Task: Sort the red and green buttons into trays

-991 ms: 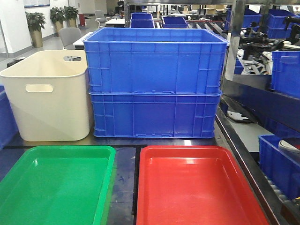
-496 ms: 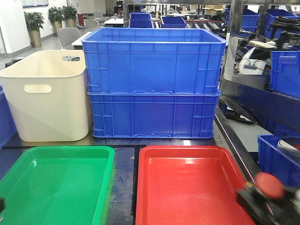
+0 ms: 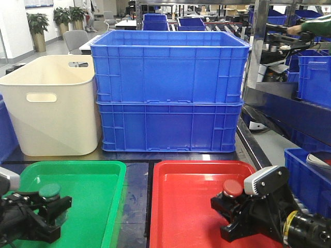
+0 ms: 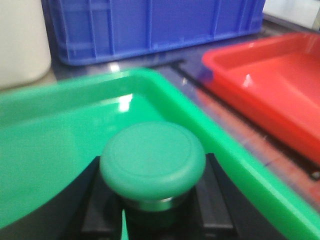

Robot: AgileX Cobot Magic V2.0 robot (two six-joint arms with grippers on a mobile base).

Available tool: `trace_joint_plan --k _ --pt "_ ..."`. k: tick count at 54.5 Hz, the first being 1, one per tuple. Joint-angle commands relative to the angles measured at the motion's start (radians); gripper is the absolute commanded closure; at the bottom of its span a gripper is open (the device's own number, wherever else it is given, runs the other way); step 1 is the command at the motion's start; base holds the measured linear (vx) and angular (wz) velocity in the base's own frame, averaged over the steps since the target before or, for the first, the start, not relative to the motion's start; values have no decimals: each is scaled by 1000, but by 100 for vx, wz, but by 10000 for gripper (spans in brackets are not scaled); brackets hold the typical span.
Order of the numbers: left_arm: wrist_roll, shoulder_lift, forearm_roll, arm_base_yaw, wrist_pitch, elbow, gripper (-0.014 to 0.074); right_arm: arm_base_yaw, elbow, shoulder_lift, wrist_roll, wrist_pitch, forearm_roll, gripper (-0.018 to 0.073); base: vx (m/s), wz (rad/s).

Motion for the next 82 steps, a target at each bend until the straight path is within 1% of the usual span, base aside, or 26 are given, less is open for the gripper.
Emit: trace_joint_plan --k 1,6,12,18,22,25,30,37,40,42,47,50,51,54,55,56,57,58,59,60,61,64,66,69,73,82 --pt "0 11 -35 -5 -79 -35 399 1 -33 -26 -5 -66 8 430 0 0" --pt "-2 19 -35 -5 -87 -35 286 1 -33 -27 0 -73 -6 323 0 0" --pt "-17 18 -35 -5 -89 -35 158 1 -33 -27 28 -72 -6 155 0 0" --pt "-19 18 -35 -5 -87 -35 57 1 -33 -27 53 -69 -6 0 0 0" --pt "-21 17 -35 -5 -87 -35 24 1 -33 -28 55 -70 -6 -69 0 0" --pt "-23 4 -34 -5 -86 -35 15 1 -33 -37 55 -71 -6 -100 0 0" --pt "-38 -53 -32 -5 -79 -35 16 1 -33 -83 55 -72 -6 -107 0 0" --pt "-68 -179 -20 -5 -44 -35 17 1 -33 -194 67 -32 -7 -84 0 0" --pt "-107 -259 12 -5 -6 -35 25 1 -33 -258 104 10 -14 -66 0 0" --pt "-139 -307 48 -5 19 -35 35 1 -33 -310 133 41 -30 -47 0 0" --pt "-261 -450 219 -5 102 -35 88 1 -32 -437 264 177 -99 29 0 0" --pt "-378 -539 338 -5 148 -30 150 1 -23 -512 355 260 -168 103 0 0" --pt "-422 -559 382 -5 158 -25 167 1 -17 -550 390 286 -205 150 0 0" --pt "-546 -643 522 -5 166 -5 258 1 12 -622 482 341 -274 247 0 0" --pt "-594 -670 572 -5 166 5 292 1 31 -649 526 356 -313 309 0 0" --pt "-657 -698 622 -5 164 19 328 1 42 -674 559 361 -341 359 0 0" --pt "-689 -724 657 -5 161 27 365 1 59 -698 579 361 -370 410 0 0" --pt "-739 -750 726 -5 153 39 403 1 76 -720 607 360 -400 461 0 0" --pt "-787 -775 777 -5 145 50 442 1 93 -742 632 359 -419 511 0 0" --pt "-835 -800 828 -5 134 62 480 1 110 -762 653 356 -449 544 0 0" --pt "-866 -816 860 -5 129 70 505 1 126 -780 673 353 -476 574 0 0" --pt "-952 -880 867 -5 125 111 605 1 162 -818 714 350 -535 573 0 0" --pt "-977 -915 867 -5 136 134 605 1 183 -834 732 350 -556 573 0 0" --pt "-988 -951 867 -5 163 160 604 1 205 -844 735 350 -578 571 0 0" --pt "-987 -991 867 -5 197 186 603 1 226 -852 735 349 -581 571 0 0" --pt "-987 -1017 863 -5 199 201 602 1 238 -852 733 349 -585 570 0 0"
